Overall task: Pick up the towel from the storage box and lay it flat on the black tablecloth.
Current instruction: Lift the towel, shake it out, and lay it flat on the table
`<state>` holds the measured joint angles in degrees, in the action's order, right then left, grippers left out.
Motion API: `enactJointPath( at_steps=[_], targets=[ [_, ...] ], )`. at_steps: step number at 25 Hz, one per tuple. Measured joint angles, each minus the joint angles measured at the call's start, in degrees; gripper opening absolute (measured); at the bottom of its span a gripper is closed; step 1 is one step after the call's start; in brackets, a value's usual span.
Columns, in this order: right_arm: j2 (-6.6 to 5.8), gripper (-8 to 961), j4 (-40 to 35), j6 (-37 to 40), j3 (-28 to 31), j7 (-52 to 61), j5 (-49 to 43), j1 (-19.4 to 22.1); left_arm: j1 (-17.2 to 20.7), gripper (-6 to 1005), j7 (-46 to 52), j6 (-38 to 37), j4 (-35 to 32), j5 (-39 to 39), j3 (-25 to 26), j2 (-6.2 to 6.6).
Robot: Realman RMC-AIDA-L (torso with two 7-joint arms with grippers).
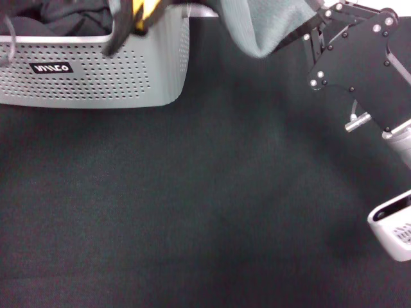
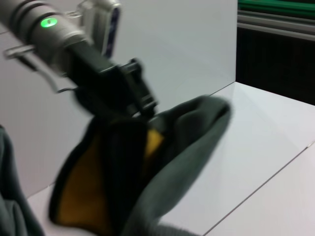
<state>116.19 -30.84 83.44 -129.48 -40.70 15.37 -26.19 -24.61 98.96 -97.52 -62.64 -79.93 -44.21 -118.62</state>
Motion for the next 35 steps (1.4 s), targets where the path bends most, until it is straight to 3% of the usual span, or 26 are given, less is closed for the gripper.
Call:
enactJointPath(
  at_steps=[3, 8, 14, 18, 22, 25, 30, 35],
  targets=[
    [0.00, 4, -0.43, 1.72, 0.00, 2.93, 0.04, 0.33, 1.11, 73, -4.46, -0.01, 4.26, -3.42, -0.01, -0.19],
    [-0.09, 4, -4.34, 6.73, 0.09, 8.02, -0.55, 0.66, 3.66, 174, -9.67, 0.35, 10.13, -9.18, 0.45, 0.46],
    [-0.59, 4, -11.35, 3.59, 2.22, 8.44, -3.45, 1.47, 6.06, 305, -13.48, 0.49, 12.78, -18.15, 0.44, 1.04],
    [-0.99, 4, -20.58, -12.40, 6.10, 11.63, -6.26, 3.14, 8.25, 427, -16.34, 0.50, 12.54, -16.63, 0.45, 0.43],
    [-1.80, 4, -36.77, -46.11, 11.13, 25.16, -18.08, 4.20, 8.78, 459, -17.32, 0.49, 12.46, -15.53, 0.50, -0.11],
    [-3.24, 4, -48.59, -70.44, 9.71, 33.13, -25.23, 4.07, 8.69, 458, -18.97, 0.52, 12.64, -15.53, 0.52, -0.59],
    [-5.31, 4, -61.73, -87.47, 6.84, 33.96, -23.98, 5.57, 8.41, 457, -22.20, 0.58, 13.86, -15.76, 0.51, -1.12],
    [-7.33, 5, -72.75, -100.08, 8.29, 25.21, -9.95, 5.63, 8.16, 456, -24.36, 0.58, 15.37, -16.06, 0.33, -1.18]
  ],
)
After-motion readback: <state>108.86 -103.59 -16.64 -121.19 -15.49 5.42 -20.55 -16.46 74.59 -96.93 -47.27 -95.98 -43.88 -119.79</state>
